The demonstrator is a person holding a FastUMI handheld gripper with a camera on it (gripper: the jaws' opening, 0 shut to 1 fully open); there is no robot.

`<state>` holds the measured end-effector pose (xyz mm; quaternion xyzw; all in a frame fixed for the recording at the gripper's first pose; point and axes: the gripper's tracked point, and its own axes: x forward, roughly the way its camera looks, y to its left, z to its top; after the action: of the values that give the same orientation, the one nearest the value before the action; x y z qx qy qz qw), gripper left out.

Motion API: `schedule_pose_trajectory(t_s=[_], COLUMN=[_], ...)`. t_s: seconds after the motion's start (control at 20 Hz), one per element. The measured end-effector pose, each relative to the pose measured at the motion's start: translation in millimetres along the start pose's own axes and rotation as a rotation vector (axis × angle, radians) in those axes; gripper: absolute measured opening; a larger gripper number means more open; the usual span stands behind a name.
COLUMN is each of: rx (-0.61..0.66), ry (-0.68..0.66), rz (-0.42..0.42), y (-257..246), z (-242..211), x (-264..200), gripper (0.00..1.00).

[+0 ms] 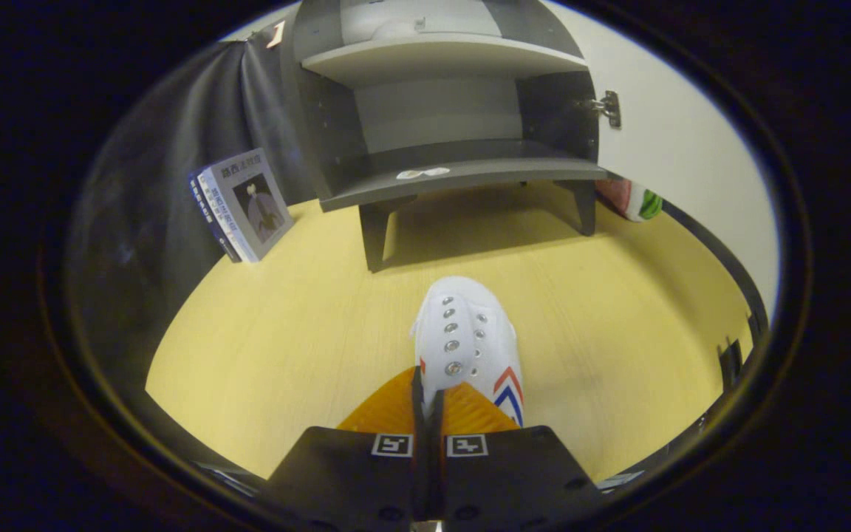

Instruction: Open the shoe cabinet door, grab the shoes and put them into the shoe cabinet, then close the shoe cabinet door.

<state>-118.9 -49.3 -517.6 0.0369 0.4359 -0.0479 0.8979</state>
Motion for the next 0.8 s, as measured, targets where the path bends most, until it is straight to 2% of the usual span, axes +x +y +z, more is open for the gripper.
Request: schedule_pose_trajectory(t_s=[0.35, 0.55, 0.8], rx=[0.053, 0.078, 0.082], ry=[-0.059, -0.154, -0.293], rz=[-0.090, -0.144, -0.171], y=[-21, -30, -28], z=[45, 92, 161], x=[-35, -58, -92], gripper=[0.02, 0.02, 0.03])
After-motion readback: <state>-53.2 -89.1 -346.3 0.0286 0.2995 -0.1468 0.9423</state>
